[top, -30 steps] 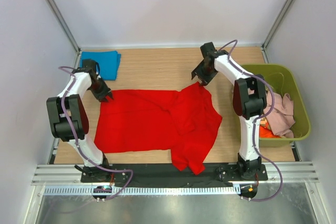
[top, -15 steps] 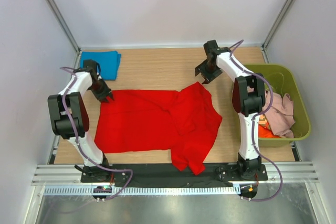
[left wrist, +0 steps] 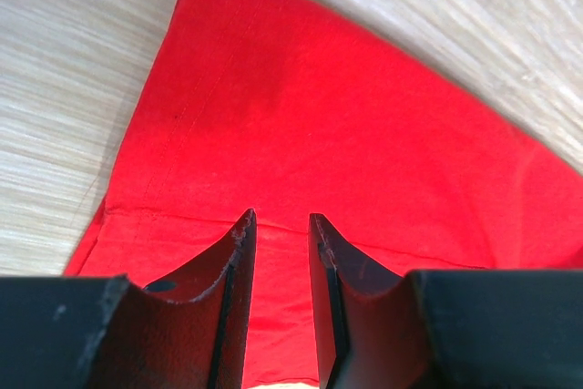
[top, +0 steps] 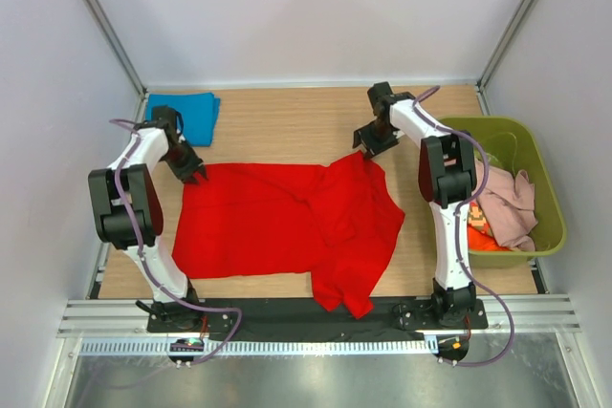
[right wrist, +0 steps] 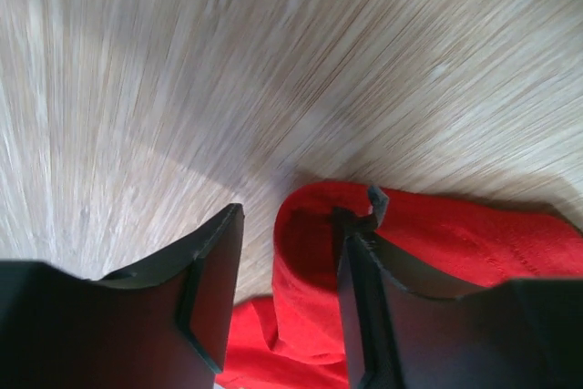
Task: Fold and stack the t-shirts
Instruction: Fold the tshirt
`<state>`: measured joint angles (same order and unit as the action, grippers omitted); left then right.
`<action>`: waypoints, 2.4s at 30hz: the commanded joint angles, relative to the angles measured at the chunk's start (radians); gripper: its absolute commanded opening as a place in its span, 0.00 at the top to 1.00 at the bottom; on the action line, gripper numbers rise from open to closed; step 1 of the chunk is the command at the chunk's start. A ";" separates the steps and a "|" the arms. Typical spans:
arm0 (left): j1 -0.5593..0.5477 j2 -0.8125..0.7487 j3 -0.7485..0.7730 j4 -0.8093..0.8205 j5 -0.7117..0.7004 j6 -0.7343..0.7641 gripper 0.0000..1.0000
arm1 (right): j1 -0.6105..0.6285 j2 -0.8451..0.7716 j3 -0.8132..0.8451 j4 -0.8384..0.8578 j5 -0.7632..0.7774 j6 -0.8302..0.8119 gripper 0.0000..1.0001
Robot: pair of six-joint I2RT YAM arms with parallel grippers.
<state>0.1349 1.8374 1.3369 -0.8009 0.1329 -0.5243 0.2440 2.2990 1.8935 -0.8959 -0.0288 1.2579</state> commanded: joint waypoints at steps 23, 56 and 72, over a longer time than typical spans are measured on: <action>0.043 0.287 0.258 -0.083 -0.075 -0.077 0.91 | -0.017 -0.078 -0.074 0.117 0.142 -0.087 0.99; 0.074 0.017 0.229 -0.089 -0.095 0.050 0.52 | -0.029 -0.059 0.177 0.061 0.457 -0.767 0.57; 0.158 0.203 0.309 -0.049 0.055 0.190 0.54 | 0.113 -0.453 -0.180 0.043 0.100 -0.807 0.53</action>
<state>0.2680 2.0144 1.6047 -0.8703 0.0956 -0.3832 0.3508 1.9213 1.7805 -0.8486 0.1532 0.4614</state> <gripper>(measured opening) 0.458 0.474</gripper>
